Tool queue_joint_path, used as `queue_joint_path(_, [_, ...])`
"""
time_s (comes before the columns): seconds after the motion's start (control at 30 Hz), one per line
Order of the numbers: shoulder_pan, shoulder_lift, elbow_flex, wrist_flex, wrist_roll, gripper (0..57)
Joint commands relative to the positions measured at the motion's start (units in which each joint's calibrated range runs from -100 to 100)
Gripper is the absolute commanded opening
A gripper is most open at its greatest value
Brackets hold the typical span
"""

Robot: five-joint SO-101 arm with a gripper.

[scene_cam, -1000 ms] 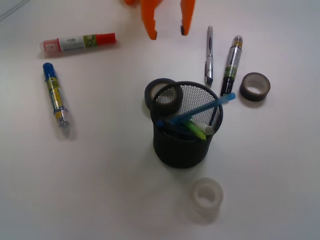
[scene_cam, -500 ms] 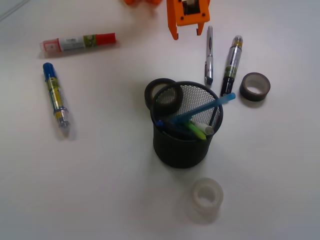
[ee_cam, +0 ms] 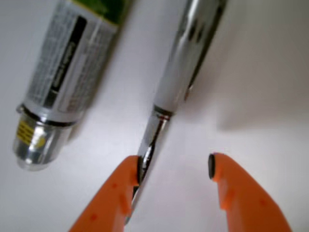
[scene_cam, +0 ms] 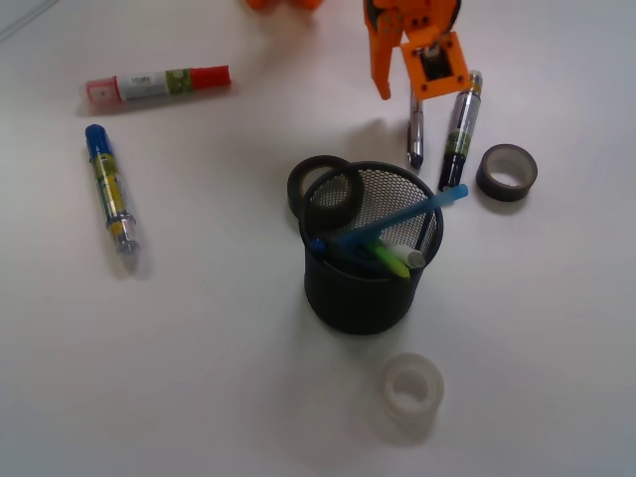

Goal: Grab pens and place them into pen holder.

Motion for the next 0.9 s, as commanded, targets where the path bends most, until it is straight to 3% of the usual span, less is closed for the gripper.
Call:
queue_joint_path(0.0, [-0.45, 1.95, -1.86, -1.82, -0.05, 16.5])
queue_joint_path(0.4, [-0.90, 17.34, -10.28, -2.52, 0.15, 15.4])
queue_joint_path(0.6, [-0.60, 23.80, -9.83, -7.42, 0.24, 0.4])
queue_joint_path(0.87, [3.14, 22.18, -10.46, -8.47, 2.98, 0.5])
